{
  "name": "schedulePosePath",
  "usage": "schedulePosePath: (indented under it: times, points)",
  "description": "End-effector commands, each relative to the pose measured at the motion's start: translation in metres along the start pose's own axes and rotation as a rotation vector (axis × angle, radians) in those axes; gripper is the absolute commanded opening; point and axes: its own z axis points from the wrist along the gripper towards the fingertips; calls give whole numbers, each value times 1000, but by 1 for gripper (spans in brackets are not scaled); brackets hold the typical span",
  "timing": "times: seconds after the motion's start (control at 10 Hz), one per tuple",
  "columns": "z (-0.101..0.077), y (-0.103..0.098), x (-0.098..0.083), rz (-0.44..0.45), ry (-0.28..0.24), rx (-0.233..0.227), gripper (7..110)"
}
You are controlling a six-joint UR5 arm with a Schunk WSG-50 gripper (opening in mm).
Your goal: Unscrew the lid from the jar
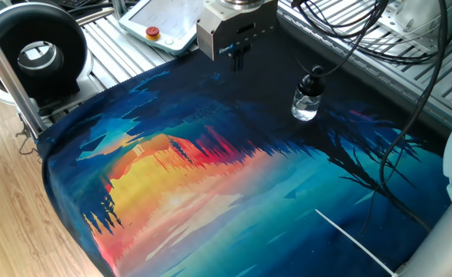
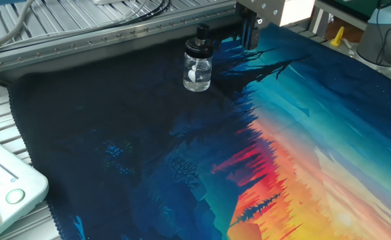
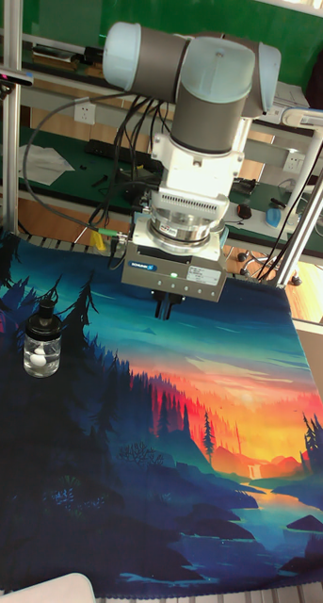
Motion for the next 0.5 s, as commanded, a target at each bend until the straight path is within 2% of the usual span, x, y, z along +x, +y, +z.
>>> schedulePosePath:
  times: [0.0,0.2,0.3,0.4]
  points:
    - [1,-6,1,-21,-23,-40,7]
    - [7,-24,2,-39,-57,-38,7]
    - [10,-35,5,-47,-66,-21,7]
    - [7,-35,8,-50,-68,-37,7]
